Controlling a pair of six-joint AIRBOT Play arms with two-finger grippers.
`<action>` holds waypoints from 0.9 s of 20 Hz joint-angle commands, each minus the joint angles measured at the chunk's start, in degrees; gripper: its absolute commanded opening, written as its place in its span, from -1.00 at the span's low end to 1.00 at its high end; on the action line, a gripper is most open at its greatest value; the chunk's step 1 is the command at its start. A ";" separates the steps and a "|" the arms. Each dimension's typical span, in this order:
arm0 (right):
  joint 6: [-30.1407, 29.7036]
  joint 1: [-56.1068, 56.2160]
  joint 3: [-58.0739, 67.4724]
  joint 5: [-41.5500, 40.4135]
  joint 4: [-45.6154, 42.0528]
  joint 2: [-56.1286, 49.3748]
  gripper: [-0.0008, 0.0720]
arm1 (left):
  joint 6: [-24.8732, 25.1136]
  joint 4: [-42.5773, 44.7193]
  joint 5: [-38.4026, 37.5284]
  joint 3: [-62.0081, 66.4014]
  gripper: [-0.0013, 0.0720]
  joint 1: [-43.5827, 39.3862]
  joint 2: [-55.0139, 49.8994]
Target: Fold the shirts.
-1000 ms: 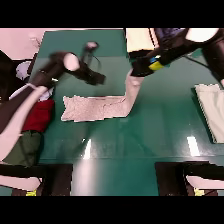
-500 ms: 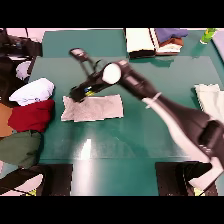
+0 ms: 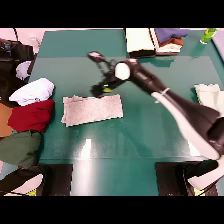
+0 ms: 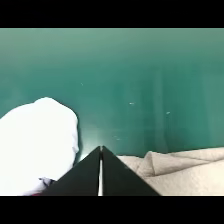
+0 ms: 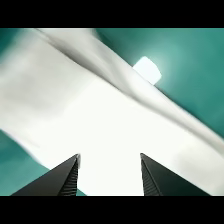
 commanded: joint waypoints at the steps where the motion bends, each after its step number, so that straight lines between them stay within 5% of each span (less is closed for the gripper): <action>1: 3.85 -9.03 -14.84 5.27 -3.17 7.69 0.70 | 0.17 -4.76 0.09 -0.02 -0.90 0.04 0.09; 2: 4.07 -10.93 -18.29 5.38 -2.34 8.70 0.86 | 0.17 -5.95 0.90 -0.04 -0.90 0.04 0.07; 9: 4.22 -11.69 -26.38 -8.66 11.87 8.20 0.85 | 0.24 -7.80 2.19 -0.13 -0.90 0.07 0.02; 18: 9.44 -8.07 -13.44 -3.43 11.69 -5.51 0.63 | 2.69 -7.96 -2.51 -0.13 -0.90 0.07 0.02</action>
